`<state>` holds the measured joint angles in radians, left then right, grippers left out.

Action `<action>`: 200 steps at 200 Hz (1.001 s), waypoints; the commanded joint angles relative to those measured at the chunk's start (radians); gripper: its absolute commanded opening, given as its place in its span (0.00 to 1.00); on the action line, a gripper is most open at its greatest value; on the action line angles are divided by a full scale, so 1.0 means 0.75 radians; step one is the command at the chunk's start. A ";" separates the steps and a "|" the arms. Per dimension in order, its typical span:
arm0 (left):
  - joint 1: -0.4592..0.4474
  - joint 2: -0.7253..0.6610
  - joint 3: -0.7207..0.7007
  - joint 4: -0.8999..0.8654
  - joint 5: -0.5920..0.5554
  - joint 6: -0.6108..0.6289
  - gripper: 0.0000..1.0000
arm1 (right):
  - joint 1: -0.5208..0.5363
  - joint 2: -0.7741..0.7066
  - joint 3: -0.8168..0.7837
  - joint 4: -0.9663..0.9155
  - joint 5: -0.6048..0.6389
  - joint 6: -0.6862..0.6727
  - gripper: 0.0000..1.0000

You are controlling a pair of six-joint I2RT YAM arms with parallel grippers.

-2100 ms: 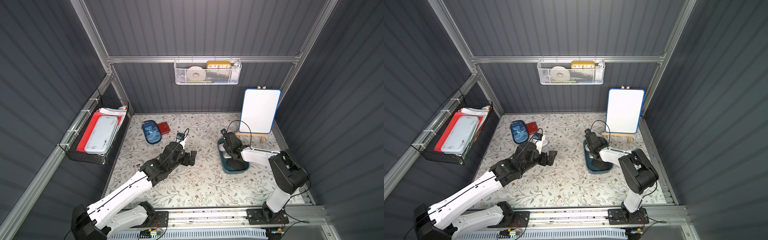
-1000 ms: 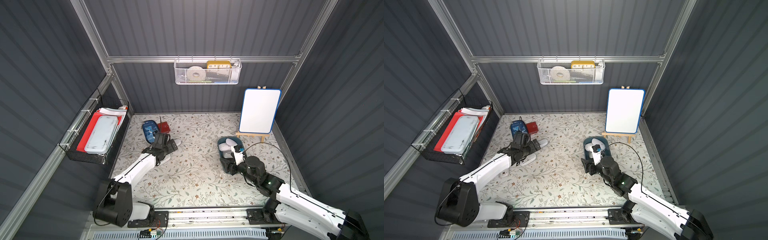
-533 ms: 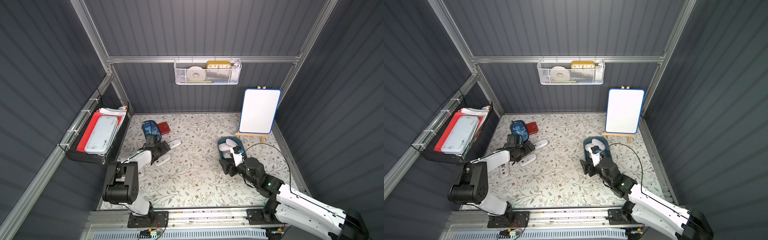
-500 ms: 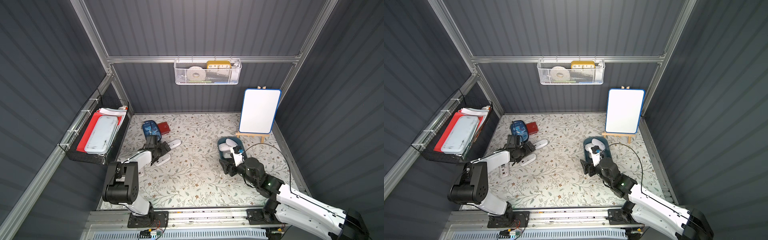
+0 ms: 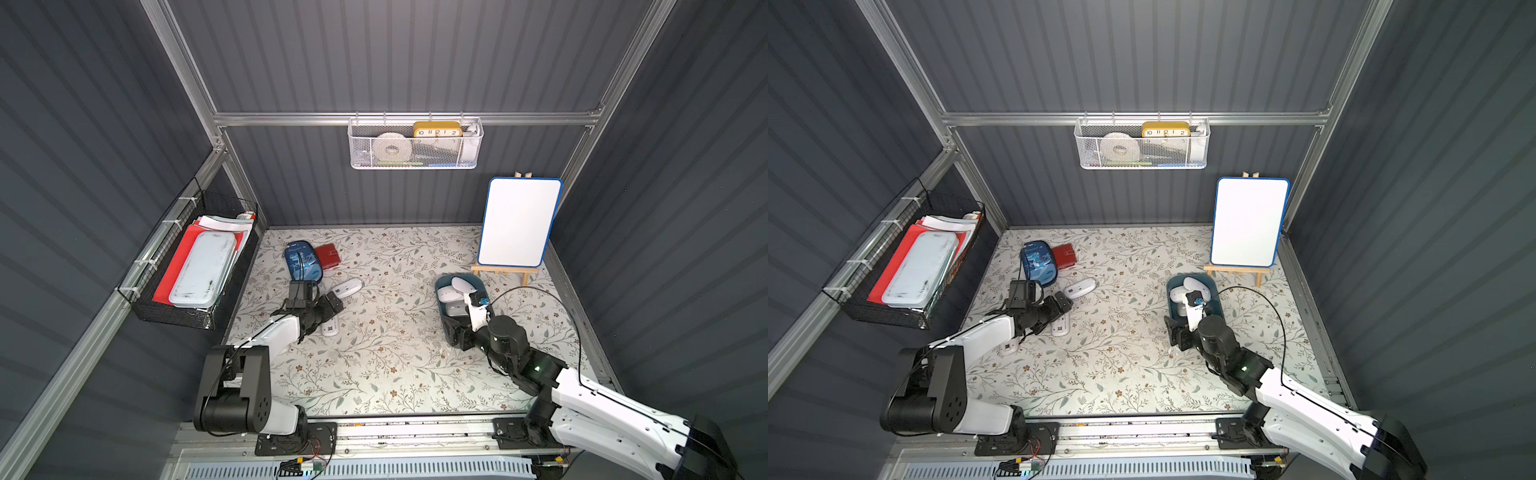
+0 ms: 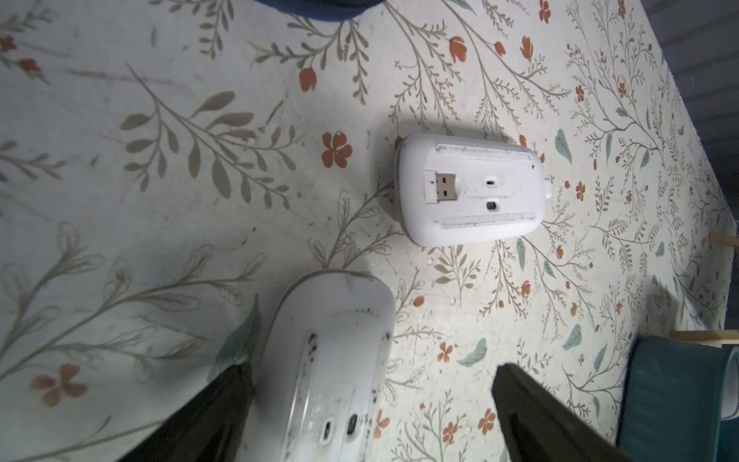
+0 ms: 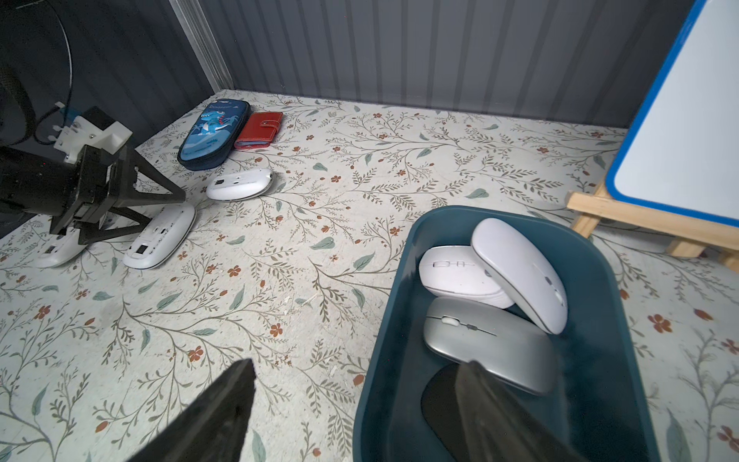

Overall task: Put the mouse in the storage box
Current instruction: Pick up the mouse from the center of the board.

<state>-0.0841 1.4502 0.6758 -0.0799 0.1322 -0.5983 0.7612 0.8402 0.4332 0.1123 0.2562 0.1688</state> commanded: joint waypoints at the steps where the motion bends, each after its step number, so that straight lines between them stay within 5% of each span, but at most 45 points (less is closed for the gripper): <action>1: -0.048 0.009 -0.013 -0.060 -0.028 -0.039 0.95 | 0.004 0.001 -0.011 0.028 0.034 0.021 0.83; 41: -0.219 0.166 0.077 -0.207 -0.221 -0.137 0.92 | 0.003 -0.007 -0.016 0.024 0.055 0.029 0.83; 200: -0.585 0.451 0.290 -0.582 -0.490 -0.303 0.70 | 0.003 -0.026 -0.027 0.022 0.112 0.053 0.83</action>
<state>-0.4999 1.7233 0.9379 -0.3489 -0.3225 -0.7704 0.7612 0.8314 0.4252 0.1120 0.3191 0.1951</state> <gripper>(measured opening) 0.737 0.833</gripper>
